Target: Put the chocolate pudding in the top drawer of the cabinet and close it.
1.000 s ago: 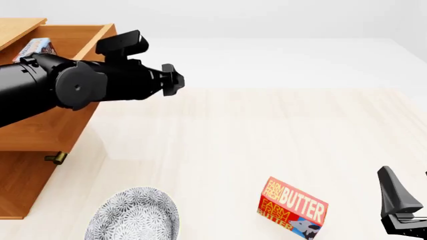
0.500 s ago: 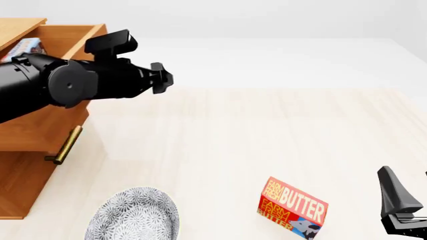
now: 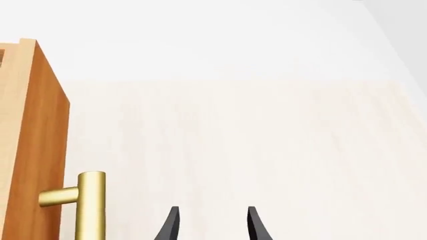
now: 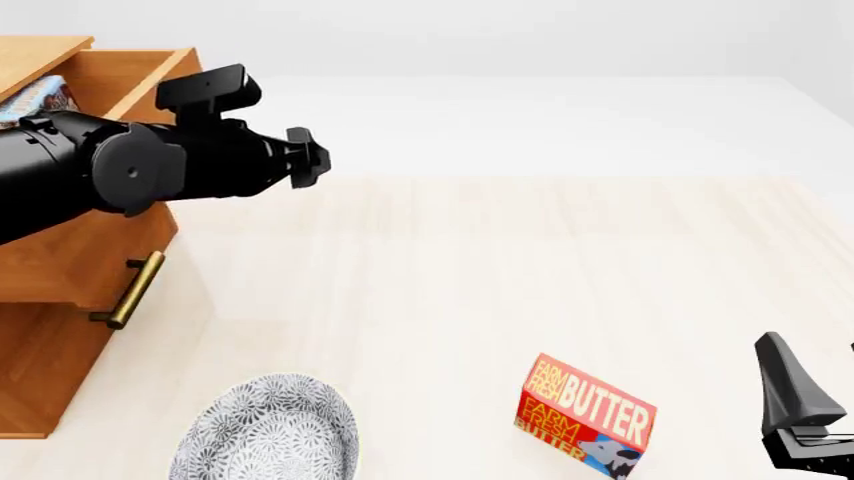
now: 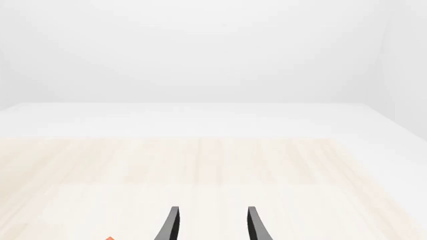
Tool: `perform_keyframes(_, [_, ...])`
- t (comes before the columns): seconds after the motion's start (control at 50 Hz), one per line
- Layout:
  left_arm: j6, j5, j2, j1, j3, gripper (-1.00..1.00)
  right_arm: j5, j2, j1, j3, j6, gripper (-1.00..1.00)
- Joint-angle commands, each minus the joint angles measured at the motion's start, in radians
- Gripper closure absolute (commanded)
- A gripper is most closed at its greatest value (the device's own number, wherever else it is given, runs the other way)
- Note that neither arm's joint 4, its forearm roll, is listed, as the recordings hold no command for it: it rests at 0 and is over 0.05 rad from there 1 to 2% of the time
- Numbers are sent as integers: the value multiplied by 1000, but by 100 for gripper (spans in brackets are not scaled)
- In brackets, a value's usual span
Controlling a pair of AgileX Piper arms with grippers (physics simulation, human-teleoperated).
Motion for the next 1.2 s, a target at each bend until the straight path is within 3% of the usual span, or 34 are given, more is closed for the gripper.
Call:
perform_keyframes(0.02, [9, -2, -1, 35, 8, -100, 0, 0, 0, 0, 0, -100])
perform_keyframes(1.2, [47, -15, -7, 159, 25, -100, 0, 0, 0, 0, 0, -100])
